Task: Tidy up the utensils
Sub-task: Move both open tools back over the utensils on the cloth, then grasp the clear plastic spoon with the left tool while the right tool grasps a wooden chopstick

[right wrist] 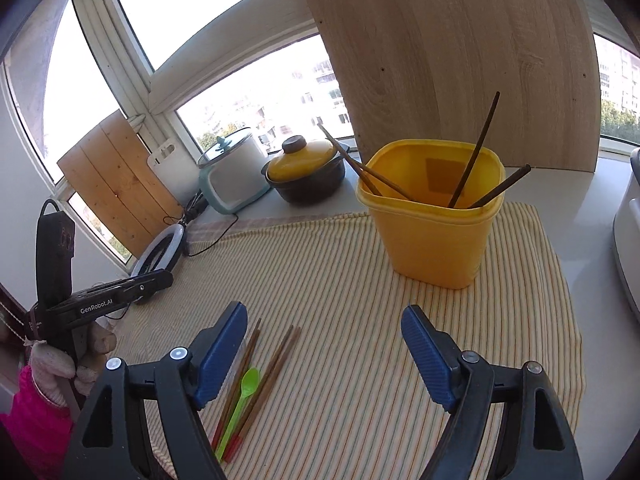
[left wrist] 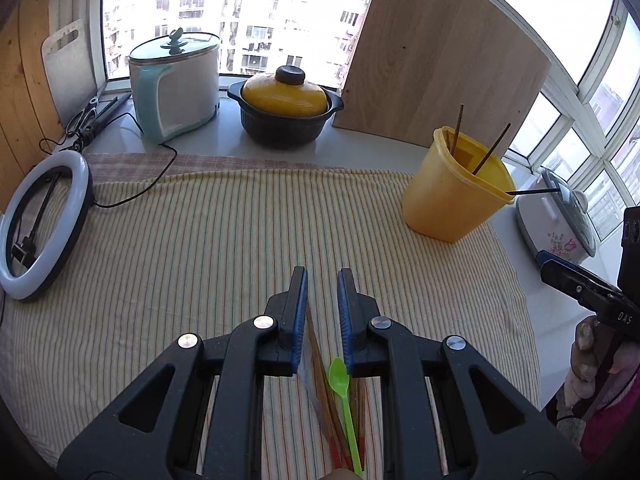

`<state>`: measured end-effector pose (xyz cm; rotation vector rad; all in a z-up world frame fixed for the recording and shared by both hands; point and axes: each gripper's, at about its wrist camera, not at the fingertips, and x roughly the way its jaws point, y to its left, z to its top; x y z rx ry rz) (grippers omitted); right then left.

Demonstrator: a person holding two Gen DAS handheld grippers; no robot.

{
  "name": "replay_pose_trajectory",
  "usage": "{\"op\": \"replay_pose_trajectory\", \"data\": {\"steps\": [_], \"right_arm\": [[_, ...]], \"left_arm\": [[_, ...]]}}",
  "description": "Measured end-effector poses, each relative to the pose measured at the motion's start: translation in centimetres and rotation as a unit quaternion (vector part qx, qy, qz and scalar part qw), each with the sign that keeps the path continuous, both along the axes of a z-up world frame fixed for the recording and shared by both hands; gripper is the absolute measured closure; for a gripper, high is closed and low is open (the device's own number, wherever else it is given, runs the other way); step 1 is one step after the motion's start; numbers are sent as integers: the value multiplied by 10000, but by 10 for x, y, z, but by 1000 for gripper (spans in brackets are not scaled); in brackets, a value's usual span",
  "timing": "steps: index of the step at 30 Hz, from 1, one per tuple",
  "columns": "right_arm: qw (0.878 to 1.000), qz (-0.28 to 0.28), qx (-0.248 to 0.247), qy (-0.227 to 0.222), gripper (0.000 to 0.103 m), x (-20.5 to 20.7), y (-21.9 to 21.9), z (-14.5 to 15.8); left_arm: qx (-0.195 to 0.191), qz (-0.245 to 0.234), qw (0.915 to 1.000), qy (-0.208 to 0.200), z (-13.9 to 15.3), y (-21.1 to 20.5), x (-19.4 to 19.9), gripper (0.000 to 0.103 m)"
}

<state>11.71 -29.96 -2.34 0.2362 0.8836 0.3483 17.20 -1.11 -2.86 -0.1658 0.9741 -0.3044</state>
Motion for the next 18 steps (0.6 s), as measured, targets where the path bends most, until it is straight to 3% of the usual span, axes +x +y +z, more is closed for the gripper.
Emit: {"op": "replay_pose_trajectory", "data": {"steps": [9, 18], "right_arm": [[9955, 307, 219, 866, 31, 4, 30, -52], [9820, 484, 374, 1785, 58, 13, 61, -106]], "left_arm": [[-123, 28, 9977, 662, -51, 12, -30, 90], [-203, -16, 9942, 1059, -84, 20, -43, 90]]}}
